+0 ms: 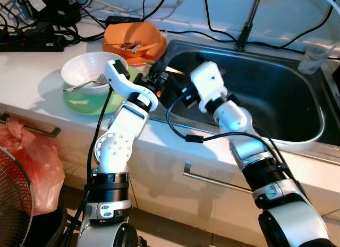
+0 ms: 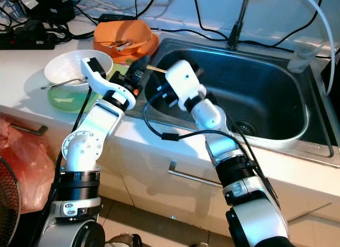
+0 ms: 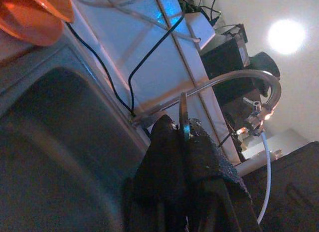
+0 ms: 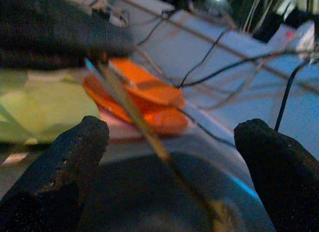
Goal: Kitchen organization
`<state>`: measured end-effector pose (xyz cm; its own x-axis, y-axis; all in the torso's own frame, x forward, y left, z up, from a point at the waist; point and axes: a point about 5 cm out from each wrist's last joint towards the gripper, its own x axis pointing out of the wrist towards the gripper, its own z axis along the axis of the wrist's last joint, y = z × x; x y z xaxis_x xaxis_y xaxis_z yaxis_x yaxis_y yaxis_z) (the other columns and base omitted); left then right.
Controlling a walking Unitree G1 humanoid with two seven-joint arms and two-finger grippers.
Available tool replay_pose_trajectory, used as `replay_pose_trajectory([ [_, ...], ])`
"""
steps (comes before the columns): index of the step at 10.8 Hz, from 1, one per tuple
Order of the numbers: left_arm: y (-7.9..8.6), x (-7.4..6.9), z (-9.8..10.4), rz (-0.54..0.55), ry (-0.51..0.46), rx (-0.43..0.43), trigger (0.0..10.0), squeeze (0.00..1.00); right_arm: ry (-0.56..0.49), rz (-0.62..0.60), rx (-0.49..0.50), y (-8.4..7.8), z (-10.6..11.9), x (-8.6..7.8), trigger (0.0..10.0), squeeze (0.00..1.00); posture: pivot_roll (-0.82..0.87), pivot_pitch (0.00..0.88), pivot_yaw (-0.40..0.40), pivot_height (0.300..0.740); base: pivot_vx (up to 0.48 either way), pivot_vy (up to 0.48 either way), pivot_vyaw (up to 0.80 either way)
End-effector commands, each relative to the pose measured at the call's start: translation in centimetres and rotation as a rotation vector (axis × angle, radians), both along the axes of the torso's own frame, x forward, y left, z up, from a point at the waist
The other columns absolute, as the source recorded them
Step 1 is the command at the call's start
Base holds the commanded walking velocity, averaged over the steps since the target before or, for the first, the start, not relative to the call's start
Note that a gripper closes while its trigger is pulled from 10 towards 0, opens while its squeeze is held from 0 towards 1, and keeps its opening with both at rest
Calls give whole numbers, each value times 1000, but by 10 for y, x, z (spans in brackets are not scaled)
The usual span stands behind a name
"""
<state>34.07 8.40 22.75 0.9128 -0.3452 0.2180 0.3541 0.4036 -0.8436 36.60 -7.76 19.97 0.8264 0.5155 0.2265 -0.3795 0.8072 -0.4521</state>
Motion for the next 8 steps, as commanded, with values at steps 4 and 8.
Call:
replay_pose_trajectory([
  [4,-26,-9,-1,-53,27,-64,0,0,-7,-15,-51,0,-3,6,10000,0,56,68,-11,740,0,0,0],
  [8,-28,-10,-2,-55,30,-63,0,0,-1,-51,-156,-6,-12,12,2392,0,60,71,-17,740,0,0,0],
])
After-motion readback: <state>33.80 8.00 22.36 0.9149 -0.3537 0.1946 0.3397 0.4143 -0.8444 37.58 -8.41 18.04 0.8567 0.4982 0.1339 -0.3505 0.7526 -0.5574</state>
